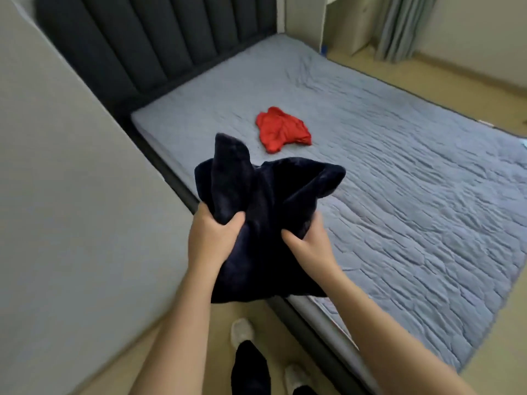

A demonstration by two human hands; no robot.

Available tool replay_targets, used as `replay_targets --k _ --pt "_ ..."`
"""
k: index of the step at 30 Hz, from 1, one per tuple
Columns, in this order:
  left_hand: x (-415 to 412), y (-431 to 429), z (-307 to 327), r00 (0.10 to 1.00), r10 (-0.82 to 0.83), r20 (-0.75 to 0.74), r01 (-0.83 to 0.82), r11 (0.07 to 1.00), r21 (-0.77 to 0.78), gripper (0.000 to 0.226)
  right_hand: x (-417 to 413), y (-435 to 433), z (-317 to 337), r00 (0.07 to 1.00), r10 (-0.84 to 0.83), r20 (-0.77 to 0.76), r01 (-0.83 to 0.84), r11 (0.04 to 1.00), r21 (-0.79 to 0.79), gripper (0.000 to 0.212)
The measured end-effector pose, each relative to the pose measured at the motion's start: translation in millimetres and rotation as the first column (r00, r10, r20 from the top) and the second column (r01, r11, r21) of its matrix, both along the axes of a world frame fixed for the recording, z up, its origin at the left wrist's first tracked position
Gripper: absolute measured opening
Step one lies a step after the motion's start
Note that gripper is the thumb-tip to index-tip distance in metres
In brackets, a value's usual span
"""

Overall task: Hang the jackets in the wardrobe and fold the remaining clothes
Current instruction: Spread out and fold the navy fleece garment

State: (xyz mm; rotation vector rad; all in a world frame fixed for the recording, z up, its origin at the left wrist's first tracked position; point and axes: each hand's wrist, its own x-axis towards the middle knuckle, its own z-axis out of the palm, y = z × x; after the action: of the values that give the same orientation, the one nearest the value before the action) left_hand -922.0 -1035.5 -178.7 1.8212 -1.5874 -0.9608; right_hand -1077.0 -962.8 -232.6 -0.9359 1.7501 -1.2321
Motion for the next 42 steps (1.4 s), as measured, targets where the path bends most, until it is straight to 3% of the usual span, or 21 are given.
replay_targets --k 6,11,14,16,19,23,25,27,28,30,32,34,35,36,39,42 --pt "129 74 93 0.924 0.347 -0.158 -0.362 0.929 -0.077 0.031 85 -18 84 0.925 0.377 -0.053 -0.381 0.909 -0.168 0.05" --pt "194 102 131 0.895 0.397 -0.206 -0.419 0.905 -0.077 0.022 111 -26 111 0.871 0.491 0.017 -0.476 0.853 -0.214 0.038" --pt "194 95 120 0.909 0.359 -0.212 -0.375 0.926 -0.042 0.032 110 -24 100 0.878 0.477 0.042 -0.461 0.865 -0.196 0.042" --pt "178 79 103 0.93 0.295 -0.218 -0.302 0.953 0.0 0.034 94 -18 80 0.923 0.382 0.056 -0.37 0.916 -0.158 0.049" --pt "136 50 66 0.963 0.157 -0.218 -0.144 0.987 0.076 0.023 53 -2 41 0.971 0.215 0.103 -0.206 0.974 -0.09 0.042" --pt "56 9 19 0.98 -0.006 -0.201 0.043 0.983 0.181 0.029 -24 18 -6 0.993 0.051 0.104 -0.065 0.989 0.132 0.041" --pt "17 -13 0 0.982 -0.073 -0.172 0.105 0.978 0.183 0.03 -62 22 -29 0.999 -0.033 -0.009 0.034 0.957 0.288 0.053" --pt "-19 -31 -7 0.986 -0.146 -0.075 0.155 0.978 0.138 0.023 -88 20 -43 0.958 -0.005 -0.285 0.136 0.887 0.441 0.073" --pt "-37 -37 -6 0.981 -0.194 0.015 0.191 0.976 0.103 0.022 -91 16 -44 0.953 -0.008 -0.302 0.153 0.874 0.46 0.077" --pt "-76 -43 -2 0.917 -0.295 0.268 0.31 0.951 -0.015 0.029 -79 -6 -33 0.998 -0.06 0.022 0.047 0.926 0.374 0.066" --pt "-118 -44 -1 0.79 -0.361 0.496 0.477 0.87 -0.126 0.036 -70 -41 -29 0.915 -0.046 0.401 -0.046 0.975 0.217 0.048" --pt "-153 -48 -11 0.656 -0.425 0.624 0.631 0.763 -0.143 0.042 -77 -71 -40 0.85 -0.156 0.504 0.067 0.979 0.19 0.049" --pt "-165 -54 -23 0.602 -0.475 0.642 0.689 0.715 -0.117 0.043 -90 -77 -58 0.769 -0.253 0.587 0.146 0.964 0.224 0.051" --pt "-174 -60 -39 0.561 -0.547 0.622 0.743 0.664 -0.085 0.04 -101 -81 -77 0.675 -0.336 0.656 0.195 0.94 0.281 0.051" --pt "-196 -75 -125 0.415 -0.787 0.457 0.905 0.407 -0.121 0.035 -130 -66 -161 0.533 -0.485 0.693 0.308 0.874 0.375 0.04" --pt "-222 -61 -252 0.15 -0.954 0.259 0.988 0.136 -0.071 0.041 -155 -19 -254 0.482 -0.614 0.626 0.407 0.789 0.461 0.023"
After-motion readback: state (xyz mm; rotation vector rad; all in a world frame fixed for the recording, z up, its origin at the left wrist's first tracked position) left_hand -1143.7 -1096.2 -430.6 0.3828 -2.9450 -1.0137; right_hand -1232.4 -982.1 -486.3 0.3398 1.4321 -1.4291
